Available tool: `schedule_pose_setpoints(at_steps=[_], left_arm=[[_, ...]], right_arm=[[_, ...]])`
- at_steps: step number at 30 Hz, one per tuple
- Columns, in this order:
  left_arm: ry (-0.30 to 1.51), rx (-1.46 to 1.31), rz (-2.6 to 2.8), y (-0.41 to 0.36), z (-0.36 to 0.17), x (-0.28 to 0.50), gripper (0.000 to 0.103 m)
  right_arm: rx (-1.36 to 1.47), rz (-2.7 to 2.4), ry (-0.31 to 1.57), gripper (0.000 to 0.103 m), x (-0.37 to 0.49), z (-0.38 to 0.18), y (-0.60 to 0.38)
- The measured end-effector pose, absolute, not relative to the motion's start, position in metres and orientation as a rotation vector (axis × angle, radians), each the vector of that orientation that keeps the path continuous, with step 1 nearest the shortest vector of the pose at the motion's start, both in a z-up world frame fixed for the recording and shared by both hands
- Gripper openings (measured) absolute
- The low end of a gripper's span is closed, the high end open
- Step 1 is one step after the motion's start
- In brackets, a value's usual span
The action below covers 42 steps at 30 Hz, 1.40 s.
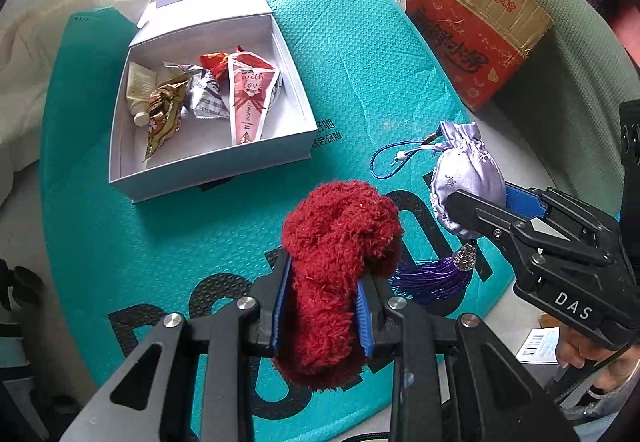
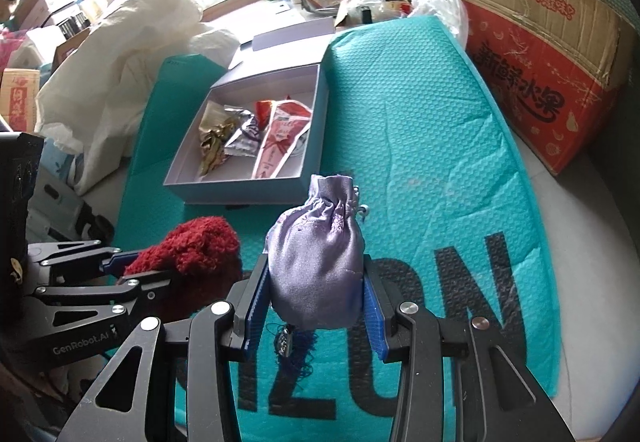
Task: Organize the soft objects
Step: 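Lift the red scrunchie with left tool while right tool lifts the lavender pouch, then carry the scrunchie with left tool while right tool carries the pouch over the box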
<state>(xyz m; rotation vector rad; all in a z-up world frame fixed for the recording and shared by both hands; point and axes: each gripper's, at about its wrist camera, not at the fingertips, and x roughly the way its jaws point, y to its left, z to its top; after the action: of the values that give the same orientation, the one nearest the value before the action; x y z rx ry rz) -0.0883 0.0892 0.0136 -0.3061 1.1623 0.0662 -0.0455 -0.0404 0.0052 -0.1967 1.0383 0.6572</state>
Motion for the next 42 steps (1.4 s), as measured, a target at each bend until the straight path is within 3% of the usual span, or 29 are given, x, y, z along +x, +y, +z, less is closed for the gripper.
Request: schedule_pose_setpoints(at_steps=[20, 42], left_arm=[[1.1, -0.313, 0.122, 0.115, 0.038, -0.155, 0.028], [0.901, -0.305, 0.201, 0.152, 0.116, -0.152, 0.028]], right_arm=[[-0.286, 0.911, 1.072, 0.041, -0.103, 0.009, 0.013], [-0.319, 1.001, 0.901, 0.041, -0.085, 0.09, 0.061]])
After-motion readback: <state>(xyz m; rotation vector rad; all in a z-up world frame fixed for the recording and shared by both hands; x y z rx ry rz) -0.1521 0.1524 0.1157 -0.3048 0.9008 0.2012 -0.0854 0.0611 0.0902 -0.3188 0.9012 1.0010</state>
